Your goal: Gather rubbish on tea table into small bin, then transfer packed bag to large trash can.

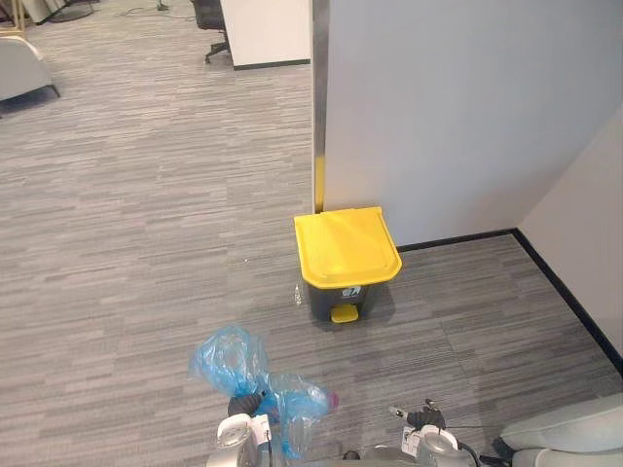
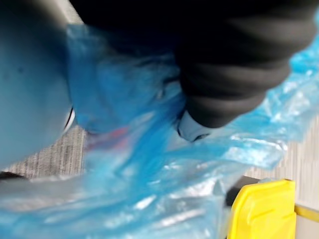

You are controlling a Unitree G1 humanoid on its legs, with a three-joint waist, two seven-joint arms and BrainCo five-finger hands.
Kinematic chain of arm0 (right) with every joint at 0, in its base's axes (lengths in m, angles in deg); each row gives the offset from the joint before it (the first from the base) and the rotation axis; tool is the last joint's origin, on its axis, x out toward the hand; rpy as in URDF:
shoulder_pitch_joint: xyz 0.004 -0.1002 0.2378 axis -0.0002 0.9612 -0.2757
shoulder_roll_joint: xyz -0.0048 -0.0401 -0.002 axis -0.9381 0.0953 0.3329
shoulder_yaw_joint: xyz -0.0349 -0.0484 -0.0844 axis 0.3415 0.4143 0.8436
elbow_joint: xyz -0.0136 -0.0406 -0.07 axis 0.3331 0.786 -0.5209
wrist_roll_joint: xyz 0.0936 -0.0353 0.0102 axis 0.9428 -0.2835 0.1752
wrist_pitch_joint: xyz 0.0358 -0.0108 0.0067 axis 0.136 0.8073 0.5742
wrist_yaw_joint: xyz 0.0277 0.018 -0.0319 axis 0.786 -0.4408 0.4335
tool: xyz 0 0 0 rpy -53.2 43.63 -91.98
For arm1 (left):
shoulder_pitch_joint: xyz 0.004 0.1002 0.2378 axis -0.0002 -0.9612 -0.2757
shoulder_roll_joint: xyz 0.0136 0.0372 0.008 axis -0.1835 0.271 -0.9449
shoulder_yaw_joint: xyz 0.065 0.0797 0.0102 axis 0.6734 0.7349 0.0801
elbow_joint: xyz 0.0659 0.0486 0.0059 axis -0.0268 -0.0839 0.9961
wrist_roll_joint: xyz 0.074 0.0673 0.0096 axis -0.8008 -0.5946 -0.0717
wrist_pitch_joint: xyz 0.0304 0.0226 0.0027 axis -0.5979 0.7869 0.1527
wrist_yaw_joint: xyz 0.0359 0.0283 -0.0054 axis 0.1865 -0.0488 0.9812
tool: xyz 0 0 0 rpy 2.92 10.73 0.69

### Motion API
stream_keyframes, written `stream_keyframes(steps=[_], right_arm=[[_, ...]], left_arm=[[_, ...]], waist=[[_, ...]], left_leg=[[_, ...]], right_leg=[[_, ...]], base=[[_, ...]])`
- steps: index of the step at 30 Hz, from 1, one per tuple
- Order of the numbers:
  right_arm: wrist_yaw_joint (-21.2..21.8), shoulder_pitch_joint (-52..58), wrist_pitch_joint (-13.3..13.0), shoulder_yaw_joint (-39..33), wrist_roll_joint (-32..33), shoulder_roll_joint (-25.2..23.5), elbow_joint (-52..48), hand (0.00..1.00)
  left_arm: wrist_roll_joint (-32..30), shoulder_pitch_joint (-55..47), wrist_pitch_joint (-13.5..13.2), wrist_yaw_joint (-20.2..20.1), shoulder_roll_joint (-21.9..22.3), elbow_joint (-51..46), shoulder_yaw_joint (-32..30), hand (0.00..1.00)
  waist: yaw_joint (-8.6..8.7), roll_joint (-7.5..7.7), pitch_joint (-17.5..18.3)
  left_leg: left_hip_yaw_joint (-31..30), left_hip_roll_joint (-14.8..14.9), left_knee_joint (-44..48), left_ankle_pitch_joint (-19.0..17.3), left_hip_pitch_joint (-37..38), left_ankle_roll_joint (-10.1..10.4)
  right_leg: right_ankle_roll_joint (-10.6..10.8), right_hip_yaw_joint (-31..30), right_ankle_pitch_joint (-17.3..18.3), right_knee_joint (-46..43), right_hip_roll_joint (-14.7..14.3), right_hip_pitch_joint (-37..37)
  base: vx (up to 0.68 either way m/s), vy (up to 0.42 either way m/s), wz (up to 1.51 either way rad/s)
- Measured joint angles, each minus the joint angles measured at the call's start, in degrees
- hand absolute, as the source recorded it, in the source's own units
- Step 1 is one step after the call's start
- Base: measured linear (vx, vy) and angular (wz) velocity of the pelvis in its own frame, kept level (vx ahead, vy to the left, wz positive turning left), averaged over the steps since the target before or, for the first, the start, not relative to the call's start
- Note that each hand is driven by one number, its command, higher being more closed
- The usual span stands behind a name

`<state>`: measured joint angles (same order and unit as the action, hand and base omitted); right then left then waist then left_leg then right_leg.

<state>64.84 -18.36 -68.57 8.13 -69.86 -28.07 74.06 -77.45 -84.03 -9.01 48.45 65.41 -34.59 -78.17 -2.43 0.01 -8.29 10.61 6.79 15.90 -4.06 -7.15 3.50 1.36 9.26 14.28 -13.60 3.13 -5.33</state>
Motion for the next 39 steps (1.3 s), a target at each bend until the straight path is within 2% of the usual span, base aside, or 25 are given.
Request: stream_keyframes(steps=[2, 4, 5, 6, 7, 9, 10, 12, 13, 14, 15, 16, 18, 19, 20, 23, 24, 25, 27, 28, 29, 30, 33, 39], right_arm=[[0.0, 0.3, 0.0, 0.0, -0.1, -0.7, 0.0, 0.0], [0.1, 0.4, -0.1, 0.5, -0.1, -1.1, -0.8, 0.0], [0.1, 0.4, -0.3, 0.6, -0.1, -0.9, -1.2, 0.0], [0.1, 0.4, -0.3, 0.6, -0.1, -1.0, -1.6, 0.0], [0.1, 0.5, -0.3, 0.6, -0.1, -1.1, -2.1, 0.0], [0.1, 0.8, -0.3, 0.6, -0.1, -1.1, -2.6, 0.0], [0.1, 0.8, -0.4, 0.6, -0.2, -1.1, -2.6, 0.0], [0.1, 0.2, -0.3, 0.6, -0.3, -0.9, -2.5, 0.0], [0.2, 0.1, -0.3, 0.6, -0.3, -0.8, -2.5, 0.0], [0.1, 0.2, -0.3, 0.6, -0.3, -1.0, -2.2, 0.0], [0.4, 0.2, -0.3, 0.5, -0.1, -1.3, -1.0, 0.0], [0.1, -0.8, -0.3, -0.6, -0.2, 0.2, 0.0, 0.0], [0.0, -0.8, -0.2, -1.6, -0.3, 0.9, 0.6, 0.0], [0.0, -0.9, -0.3, -1.7, -0.2, 1.0, 0.5, 0.0], [0.0, -0.9, -0.3, -1.7, -0.2, 1.0, 0.4, 0.0], [0.0, -0.5, -0.3, -1.6, -0.1, 0.9, 1.3, 0.0], [0.0, -0.2, -0.3, -1.5, -0.1, 0.9, 1.5, 0.0], [0.0, 0.0, -0.3, -1.3, -0.1, 0.9, 1.5, 0.0], [0.0, 0.1, -0.3, -1.6, -0.1, 0.9, 1.4, 0.0], [0.0, 0.1, -0.3, -1.6, 0.0, 0.9, 1.4, 0.0], [0.0, 0.2, -0.2, -1.6, 0.0, 1.1, 1.4, 0.0], [0.1, 0.2, -0.2, -1.6, 0.0, 1.0, 1.4, 0.0], [0.1, 0.4, -0.2, -1.6, 0.0, 0.2, 1.5, 0.0], [0.1, 0.4, -0.2, -1.7, -0.1, 0.4, 1.6, 0.0]], left_arm=[[0.0, 0.7, 0.1, 0.0, -0.4, 0.9, 0.1, 1.0], [0.0, 0.4, 0.1, 0.1, -0.1, 1.2, 1.1, 1.0], [0.0, 0.1, 0.1, 0.1, -0.5, 1.2, 2.2, 1.0], [0.0, 0.3, 0.1, 0.1, -1.0, 1.2, 2.7, 1.0], [0.0, 0.2, 0.1, 0.2, -1.5, 1.2, 2.9, 1.0], [0.0, -0.1, 0.1, 0.3, -2.0, 1.2, 2.9, 1.0], [0.0, -0.1, 0.1, 0.4, -2.0, 1.3, 2.9, 1.0], [0.0, -0.1, 0.1, 1.0, -1.8, 1.4, 2.7, 1.0], [0.0, -0.2, 0.0, 1.1, -1.8, 1.6, 2.2, 1.0], [0.0, -0.3, 0.0, 1.1, -2.0, 2.0, 1.5, 1.0], [0.0, -0.2, -0.1, 1.1, -2.2, 3.0, 1.1, 1.0], [-0.1, 0.7, 0.1, 1.1, -1.4, 4.3, 0.9, 1.0], [-0.5, 0.6, -0.1, 1.1, 0.0, 4.3, 0.7, 1.0], [-0.5, 0.6, 0.0, 1.1, 0.3, 4.4, 0.7, 1.0], [-0.6, 0.6, 0.0, 0.9, 0.3, 4.6, 1.1, 1.0], [-0.9, 1.4, 0.0, 0.9, 0.3, 4.4, 1.2, 1.0], [-0.9, 1.4, 0.0, 0.9, 0.3, 4.2, 1.2, 1.0], [-0.9, 1.2, 0.0, 0.8, 0.3, 4.0, 1.2, 1.0], [-0.9, 1.4, 0.0, 0.7, 0.2, 3.2, 1.1, 1.0], [-0.9, 1.5, 0.0, 0.6, 0.3, 3.2, 1.2, 1.0], [-1.0, 1.6, 0.0, 0.1, 0.5, 3.3, 1.3, 1.0], [-1.1, 1.6, 0.0, 0.0, 0.5, 3.4, 1.3, 1.0], [-1.6, 1.5, 0.1, 0.0, -0.3, 4.6, 1.8, 1.0], [-2.8, 1.5, 0.0, 0.0, -1.7, 6.7, 2.3, 1.0]], waist=[[-0.05, 1.06, 0.4], [-0.34, 0.99, 0.4], [-0.09, 1.17, 0.5], [0.23, 1.0, 0.2], [0.31, 1.37, 0.2], [0.37, 1.55, 0.3], [0.62, 1.59, 0.2], [1.15, 1.31, 0.1], [1.23, 0.9, 0.3], [1.24, 1.12, 0.6], [1.61, 2.67, 0.7], [1.65, 0.35, 0.7], [1.51, -1.58, 1.4], [1.52, -2.02, 1.2], [1.82, -2.11, 1.2], [1.77, -0.79, 0.5], [1.5, -0.29, 0.2], [0.9, -0.24, 0.3], [0.73, -0.28, 0.6], [0.7, -0.47, 0.7], [0.72, -1.15, 1.3], [0.48, -0.54, 1.6], [0.21, 0.5, 2.1], [0.31, 0.19, 2.3]], left_leg=[[1.5, -1.7, -1.4, -1.1, 1.8, -0.9], [3.5, -2.9, -2.7, -3.7, 4.8, -1.7], [3.7, -3.5, -3.1, -4.9, 5.8, -2.0], [3.5, -3.9, -3.0, -6.0, 7.5, -2.0], [2.7, -4.0, -3.0, -6.8, 9.4, -2.5], [1.6, -3.8, -3.2, -7.3, 11.3, -2.2], [0.9, -3.8, -3.6, -7.4, 12.3, -2.3], [-0.8, -3.2, -5.2, -7.5, 14.2, -2.3], [-1.5, -2.3, -6.0, -7.6, 14.8, -1.6], [-2.1, -2.1, -6.2, -8.1, 15.1, -0.6], [-3.4, -3.1, -6.4, -9.1, 15.7, 1.0], [-3.8, -1.0, -6.6, -9.1, 16.2, 1.6], [-3.5, 0.7, -6.8, -9.0, 16.2, 1.8], [-3.5, 1.3, -6.5, -8.8, 16.1, 2.1], [-3.6, 1.9, -5.3, -8.6, 16.0, 2.4], [-3.9, 3.2, 8.5, -8.3, 10.8, 3.0], [-3.6, 4.1, 14.2, -8.1, 8.5, 3.8], [-2.8, 4.7, 15.7, -9.1, 7.8, 3.3], [-0.8, 4.8, 10.3, -10.8, 7.2, 2.2], [-0.1, 4.6, 6.6, -10.2, 7.2, 1.6], [-0.4, 3.7, 1.7, -9.0, 7.8, 1.9], [-0.1, 3.0, -0.5, -8.8, 9.1, 2.2], [1.4, 0.3, -2.5, -8.3, 10.0, 1.3], [3.2, -2.5, -7.0, -6.9, 12.5, -0.5]], right_leg=[[1.2, -0.6, 0.7, -1.5, 2.2, 0.0], [2.1, -2.0, 1.0, -13.2, 4.3, 4.2], [3.6, -2.4, -0.1, -21.4, 5.6, 7.7], [3.8, -2.9, -2.9, -30.1, 6.9, 11.7], [3.9, -3.5, -2.9, -36.5, 7.1, 14.2], [3.8, -2.9, -1.1, -38.5, 7.4, 16.0], [3.5, -1.9, 0.5, -37.0, 7.7, 16.8], [3.0, -0.3, 1.3, -30.0, 6.9, 17.9], [2.6, -0.2, 0.7, -23.9, 5.2, 18.2], [1.5, -0.9, -2.4, -15.7, 3.6, 17.2], [-0.3, -1.5, -6.6, -10.3, 3.7, 16.4], [-0.8, 0.1, -6.3, -9.9, 2.3, 15.0], [-1.2, 1.0, -5.9, -7.2, 0.6, 13.9], [-1.4, 1.5, -5.8, -6.4, 0.0, 13.1], [-1.9, 2.2, -5.5, -5.5, -0.4, 12.0], [-2.1, 4.4, -5.5, -1.5, -0.4, 6.7], [-2.3, 4.7, -5.6, -0.3, -0.3, 5.0], [-2.3, 4.5, -5.7, 0.5, -0.3, 4.3], [-2.0, 4.5, -5.9, 1.1, 0.1, 4.1], [-1.6, 4.5, -6.1, 1.2, 0.2, 4.1], [-0.6, 4.2, -6.7, 1.9, -0.1, 4.3], [0.4, 3.0, -7.3, 3.1, 0.0, 4.3], [2.4, 1.2, -9.4, 6.2, 2.1, 3.8], [3.7, -0.6, -12.0, 10.0, 3.8, 2.6]], base=[[0.2, 0.156, -0.21], [0.18, 0.196, -0.46], [0.11, 0.163, -0.11], [0.28, 0.221, 0.11], [0.26, 0.104, 0.24], [0.23, 0.035, 0.39], [0.27, -0.051, 0.62], [0.3, -0.107, 0.52], [0.31, -0.165, 0.38], [0.38, -0.213, 0.43], [0.36, -0.214, 0.44], [0.29, -0.181, 0.31], [0.28, -0.163, 0.06], [0.31, -0.181, 0.06], [0.23, -0.154, 0.24], [0.15, -0.098, 0.37], [0.11, -0.005, 0.17], [0.1, 0.026, 0.02], [0.08, 0.096, 0.0], [0.07, 0.16, 0.01], [0.07, 0.148, -0.1], [0.06, 0.153, -0.18], [0.02, 0.185, -0.22], [-0.01, 0.11, -0.14]])
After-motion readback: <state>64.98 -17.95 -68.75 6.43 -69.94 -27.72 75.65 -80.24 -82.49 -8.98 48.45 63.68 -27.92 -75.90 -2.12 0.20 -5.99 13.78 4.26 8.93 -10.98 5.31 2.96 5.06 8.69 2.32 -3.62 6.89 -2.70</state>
